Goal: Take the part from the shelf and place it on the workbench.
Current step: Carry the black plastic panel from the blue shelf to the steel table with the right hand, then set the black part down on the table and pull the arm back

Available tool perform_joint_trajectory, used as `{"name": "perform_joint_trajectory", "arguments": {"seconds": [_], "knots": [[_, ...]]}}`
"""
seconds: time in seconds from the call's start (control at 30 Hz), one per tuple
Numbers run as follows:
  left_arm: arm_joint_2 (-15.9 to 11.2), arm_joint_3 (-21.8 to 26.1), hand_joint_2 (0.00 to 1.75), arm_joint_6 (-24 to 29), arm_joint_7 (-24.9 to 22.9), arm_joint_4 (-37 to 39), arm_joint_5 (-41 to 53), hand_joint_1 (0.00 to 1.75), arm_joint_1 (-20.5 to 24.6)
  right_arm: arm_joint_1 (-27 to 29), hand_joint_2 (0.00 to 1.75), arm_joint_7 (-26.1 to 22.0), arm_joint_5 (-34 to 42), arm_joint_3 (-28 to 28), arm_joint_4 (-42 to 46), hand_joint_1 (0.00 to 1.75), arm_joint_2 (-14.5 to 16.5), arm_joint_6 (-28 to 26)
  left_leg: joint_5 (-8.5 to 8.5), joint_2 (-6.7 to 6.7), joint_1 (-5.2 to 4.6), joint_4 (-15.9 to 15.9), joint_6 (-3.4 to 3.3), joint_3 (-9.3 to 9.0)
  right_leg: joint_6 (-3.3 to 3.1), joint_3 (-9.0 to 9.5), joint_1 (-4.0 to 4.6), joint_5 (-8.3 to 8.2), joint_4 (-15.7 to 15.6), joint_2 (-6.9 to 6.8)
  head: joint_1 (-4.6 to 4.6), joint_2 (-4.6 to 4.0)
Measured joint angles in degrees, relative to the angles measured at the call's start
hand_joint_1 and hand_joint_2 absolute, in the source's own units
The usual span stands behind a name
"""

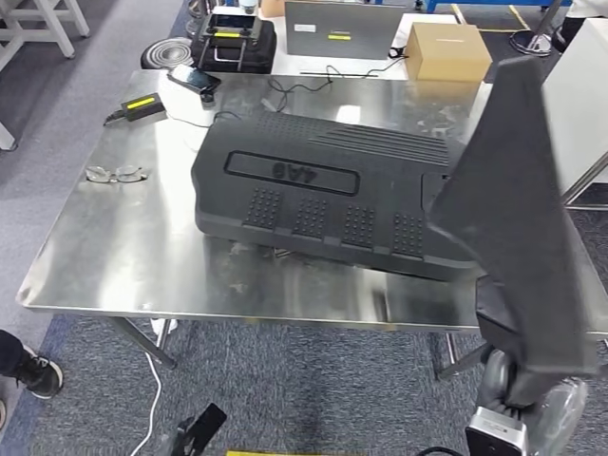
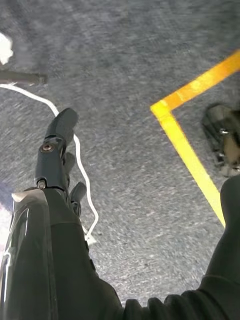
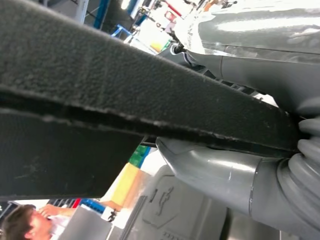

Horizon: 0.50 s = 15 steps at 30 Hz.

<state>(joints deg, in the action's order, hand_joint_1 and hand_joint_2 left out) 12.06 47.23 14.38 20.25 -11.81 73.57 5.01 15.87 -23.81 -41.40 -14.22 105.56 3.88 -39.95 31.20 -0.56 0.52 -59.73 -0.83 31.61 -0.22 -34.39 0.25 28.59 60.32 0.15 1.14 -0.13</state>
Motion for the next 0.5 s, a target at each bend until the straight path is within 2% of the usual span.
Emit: {"name": "perform_joint_trajectory", "arguments": {"seconds": [0.1,0.13,0.23,0.27,0.3,0.33,0.4,0.43,0.5], "knots": [[0.0,0.0,1.75,0.0,0.0,0.0,0.0,0.00,0.0,-0.1,1.75,0.0,0.0,-0.2,-0.1,1.75,-0.1,0.0,0.68,0.19,0.02,-0.4,0.87,0.13,-0.41,0.79,-0.37,0.10,-1.7,0.02,0.06,0.00],[0.0,-0.1,1.75,0.0,0.0,0.0,0.0,0.00,0.1,-0.2,1.75,0.0,0.0,-0.3,-0.1,1.75,-0.1,0.0,1.74,0.22,0.01,-2.2,1.12,0.95,-0.57,1.17,-0.58,0.04,-2.2,-0.04,0.10,0.00],[-0.1,-0.1,1.75,0.1,-0.2,0.0,0.0,0.00,0.0,-0.5,1.75,0.0,-0.1,-0.6,-0.3,1.75,-0.1,0.0,5.82,0.26,0.27,-12.6,1.80,6.55,-0.89,1.81,-0.73,0.35,-2.4,-0.12,0.14,0.00],[-0.1,-0.1,1.75,0.1,-0.2,0.0,0.0,0.00,0.0,-0.5,1.75,0.1,-0.1,-0.7,-0.4,1.75,-0.1,0.0,5.85,0.26,0.38,-14.6,1.98,7.94,-0.88,2.05,-0.75,0.55,-2.4,-0.08,0.14,0.00],[-0.2,-0.1,1.75,0.1,-0.3,0.0,0.0,0.00,-0.1,-0.6,1.75,0.1,-0.2,-0.7,-0.6,1.75,-0.1,0.0,4.71,0.26,0.49,-14.6,2.11,8.37,-0.79,2.38,-0.79,0.80,-2.4,-0.01,0.13,0.00],[-0.2,-0.1,1.75,0.1,-0.3,0.0,0.1,0.00,-0.1,-0.7,1.75,0.2,-0.2,-0.7,-0.7,1.75,-0.2,0.0,2.53,0.27,0.62,-12.3,2.20,7.73,-0.63,2.84,-0.86,1.12,-2.4,0.06,0.14,0.00],[-0.3,-0.2,1.75,0.1,-0.4,0.0,0.1,0.00,0.0,-0.9,1.75,0.4,-0.3,-0.7,-1.0,1.75,-0.2,0.0,-1.98,0.28,0.77,-5.3,2.24,5.02,-0.02,3.75,-0.90,1.90,-2.3,0.19,0.14,0.00],[-0.3,-0.3,1.75,0.0,-0.4,0.0,0.1,0.00,0.0,-1.2,1.75,0.5,-0.4,-0.7,-1.1,1.75,-0.3,0.0,-2.99,0.28,0.75,-2.6,2.03,3.90,0.35,3.92,-0.83,2.21,-2.1,0.24,0.15,0.00],[-0.3,-0.5,1.75,-0.2,-0.4,0.0,0.2,0.00,0.2,-1.7,1.75,0.9,-0.4,-0.8,-1.3,1.75,-0.5,0.1,-2.95,0.20,0.65,-0.7,1.47,3.18,0.59,3.78,-0.61,2.55,-1.8,0.29,0.14,0.00]]}}
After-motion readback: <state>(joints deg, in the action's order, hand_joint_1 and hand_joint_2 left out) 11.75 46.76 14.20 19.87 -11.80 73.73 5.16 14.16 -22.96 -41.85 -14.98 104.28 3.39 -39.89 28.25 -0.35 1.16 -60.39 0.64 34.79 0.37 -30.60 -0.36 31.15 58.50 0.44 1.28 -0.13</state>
